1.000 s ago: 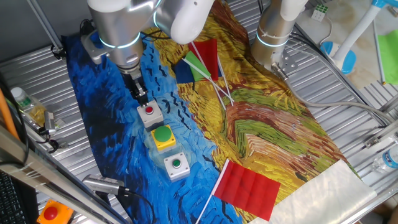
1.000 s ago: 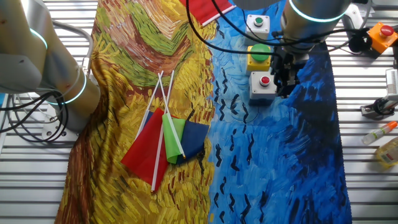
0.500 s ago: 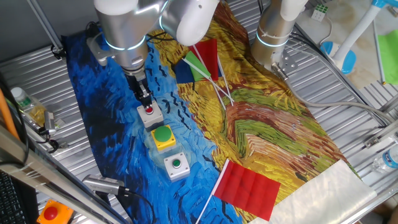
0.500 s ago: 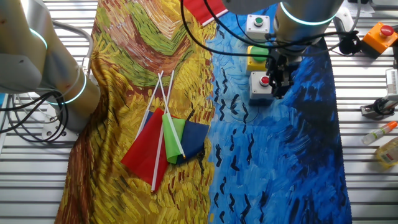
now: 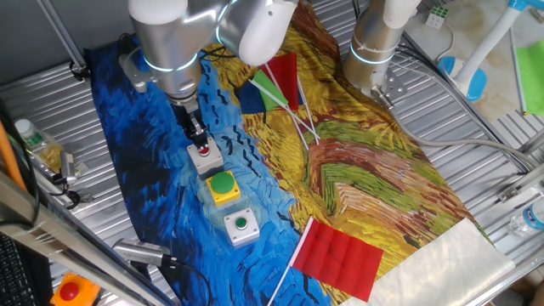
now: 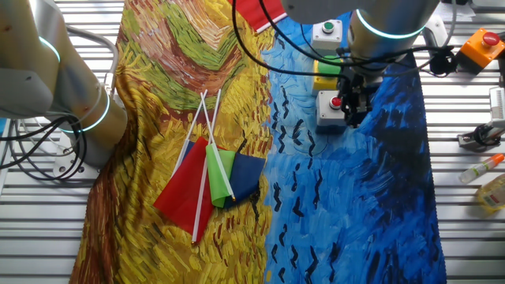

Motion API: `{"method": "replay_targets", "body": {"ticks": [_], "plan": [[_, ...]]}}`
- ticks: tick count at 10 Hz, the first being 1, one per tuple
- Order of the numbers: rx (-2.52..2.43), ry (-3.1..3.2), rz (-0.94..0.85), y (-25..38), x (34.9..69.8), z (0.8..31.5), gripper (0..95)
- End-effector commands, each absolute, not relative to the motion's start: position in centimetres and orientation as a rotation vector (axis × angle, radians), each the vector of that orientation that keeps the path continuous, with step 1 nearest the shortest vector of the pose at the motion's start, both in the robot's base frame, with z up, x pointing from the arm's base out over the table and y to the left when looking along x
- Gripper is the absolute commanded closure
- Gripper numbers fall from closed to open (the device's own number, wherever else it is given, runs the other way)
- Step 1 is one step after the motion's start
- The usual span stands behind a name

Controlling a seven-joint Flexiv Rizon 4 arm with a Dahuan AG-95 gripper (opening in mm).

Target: Press three buttons from left to right in sequence

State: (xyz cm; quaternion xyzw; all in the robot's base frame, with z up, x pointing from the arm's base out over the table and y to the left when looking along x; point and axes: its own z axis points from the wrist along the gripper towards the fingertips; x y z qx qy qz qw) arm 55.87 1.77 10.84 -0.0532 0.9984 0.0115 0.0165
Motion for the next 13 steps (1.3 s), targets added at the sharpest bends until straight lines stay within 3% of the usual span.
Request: {"method": "replay_targets", "body": {"ticks": [1,13], "plan": [[-0.16,3.101,0.007,1.73,55.82,10.72,38.0],[-0.134,3.096,0.019,1.73,56.29,10.44,38.0]]}}
